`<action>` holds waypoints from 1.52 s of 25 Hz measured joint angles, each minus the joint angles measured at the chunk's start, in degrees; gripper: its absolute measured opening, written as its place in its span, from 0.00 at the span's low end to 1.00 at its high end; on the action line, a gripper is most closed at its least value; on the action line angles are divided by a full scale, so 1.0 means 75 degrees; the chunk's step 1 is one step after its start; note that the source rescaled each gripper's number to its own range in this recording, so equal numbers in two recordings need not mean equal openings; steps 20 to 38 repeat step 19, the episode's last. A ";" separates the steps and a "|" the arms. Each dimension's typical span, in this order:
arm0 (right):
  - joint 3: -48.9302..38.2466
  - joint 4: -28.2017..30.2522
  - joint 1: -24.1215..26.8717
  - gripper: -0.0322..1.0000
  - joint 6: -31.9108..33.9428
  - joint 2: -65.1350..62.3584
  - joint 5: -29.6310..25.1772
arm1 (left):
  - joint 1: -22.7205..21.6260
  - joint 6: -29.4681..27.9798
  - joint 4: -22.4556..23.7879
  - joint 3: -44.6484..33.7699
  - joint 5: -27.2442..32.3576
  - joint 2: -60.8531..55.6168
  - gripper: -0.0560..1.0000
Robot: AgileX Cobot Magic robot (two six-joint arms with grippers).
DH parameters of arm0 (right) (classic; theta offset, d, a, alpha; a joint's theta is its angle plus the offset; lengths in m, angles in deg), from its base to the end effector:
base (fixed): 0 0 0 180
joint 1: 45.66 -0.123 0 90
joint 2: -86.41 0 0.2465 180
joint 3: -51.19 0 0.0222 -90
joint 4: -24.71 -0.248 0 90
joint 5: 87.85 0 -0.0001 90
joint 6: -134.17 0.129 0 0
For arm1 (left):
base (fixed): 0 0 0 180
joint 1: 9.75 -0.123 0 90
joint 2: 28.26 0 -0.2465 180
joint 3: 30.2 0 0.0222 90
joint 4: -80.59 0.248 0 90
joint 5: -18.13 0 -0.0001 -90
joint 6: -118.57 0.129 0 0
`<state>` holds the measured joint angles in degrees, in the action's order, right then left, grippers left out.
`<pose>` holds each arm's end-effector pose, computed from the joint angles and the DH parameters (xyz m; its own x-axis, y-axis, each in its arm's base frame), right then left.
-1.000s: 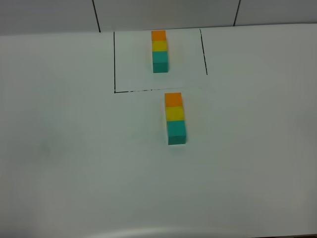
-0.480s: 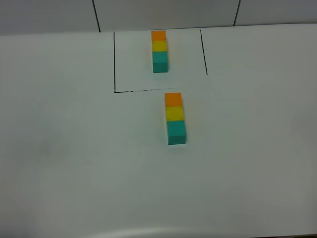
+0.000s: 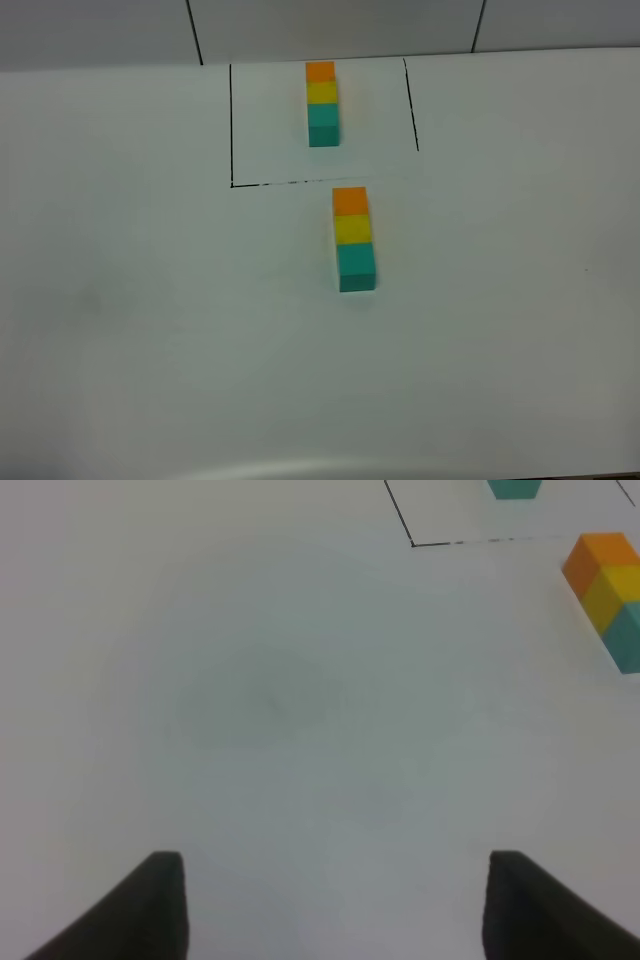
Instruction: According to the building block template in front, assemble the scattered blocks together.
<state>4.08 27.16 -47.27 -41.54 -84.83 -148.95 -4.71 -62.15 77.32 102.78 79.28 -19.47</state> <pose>0.0642 -0.0030 0.2596 -0.4520 0.0415 -0.8910 0.0298 0.9991 0.0314 0.0631 -0.0120 0.2600 -0.4559 0.0000 -0.8900 0.1139 0.9918 -0.0584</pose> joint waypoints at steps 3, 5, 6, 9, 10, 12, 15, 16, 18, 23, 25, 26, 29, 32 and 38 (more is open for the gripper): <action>0.0000 0.0000 0.0000 0.71 -0.0002 0.0000 0.0000 | 0.0000 0.0000 0.0000 0.0000 0.0000 0.0000 0.38; 0.0000 0.0000 0.0000 0.71 -0.0002 0.0000 0.0000 | 0.0000 0.0000 0.0002 0.0000 0.0000 0.0000 0.38; 0.0000 0.0000 0.0000 0.71 -0.0002 0.0000 0.0000 | 0.0000 0.0000 0.0002 0.0000 0.0000 0.0000 0.38; 0.0000 0.0000 0.0000 0.71 -0.0017 0.0000 0.0000 | 0.0000 0.0000 0.0008 0.0000 0.0000 0.0000 0.38; 0.0000 0.0000 0.0000 0.71 -0.0017 0.0000 0.0000 | 0.0000 0.0000 0.0008 0.0000 0.0000 0.0000 0.38; 0.0000 0.0000 0.0000 0.71 -0.0017 0.0000 0.0000 | 0.0000 0.0000 0.0008 0.0000 0.0000 0.0000 0.38; 0.0000 0.0000 0.0000 0.71 -0.0017 0.0000 0.0000 | 0.0000 0.0000 0.0008 0.0000 0.0000 0.0000 0.38; 0.0000 0.0000 0.0000 0.71 -0.0017 0.0000 0.0000 | 0.0000 0.0000 0.0008 0.0000 0.0000 0.0000 0.38; 0.0000 0.0000 0.0000 0.71 -0.0017 0.0000 0.0000 | 0.0000 0.0000 0.0008 0.0000 0.0000 0.0000 0.38; 0.0000 0.0000 0.0000 0.71 -0.0008 0.0000 0.0000 | 0.0000 0.0000 0.0008 0.0000 0.0000 0.0000 0.38; 0.0000 0.0000 0.0000 0.71 -0.0008 0.0000 0.0000 | 0.0000 0.0000 0.0008 0.0000 0.0000 0.0000 0.38; 0.0000 0.0000 0.0000 0.71 -0.0008 0.0000 0.0000 | 0.0000 0.0000 0.0008 0.0000 0.0000 0.0000 0.38; 0.0000 0.0000 0.0000 0.71 -0.0008 0.0000 0.0000 | 0.0000 0.0000 0.0008 0.0000 0.0000 0.0000 0.38; 0.0000 0.0000 0.0000 0.71 -0.0008 0.0000 0.0000 | 0.0000 0.0000 0.0008 0.0000 0.0000 0.0000 0.38; 0.0000 0.0000 0.0000 0.71 -0.0008 0.0000 0.0000 | 0.0000 0.0000 0.0008 0.0000 0.0000 0.0000 0.38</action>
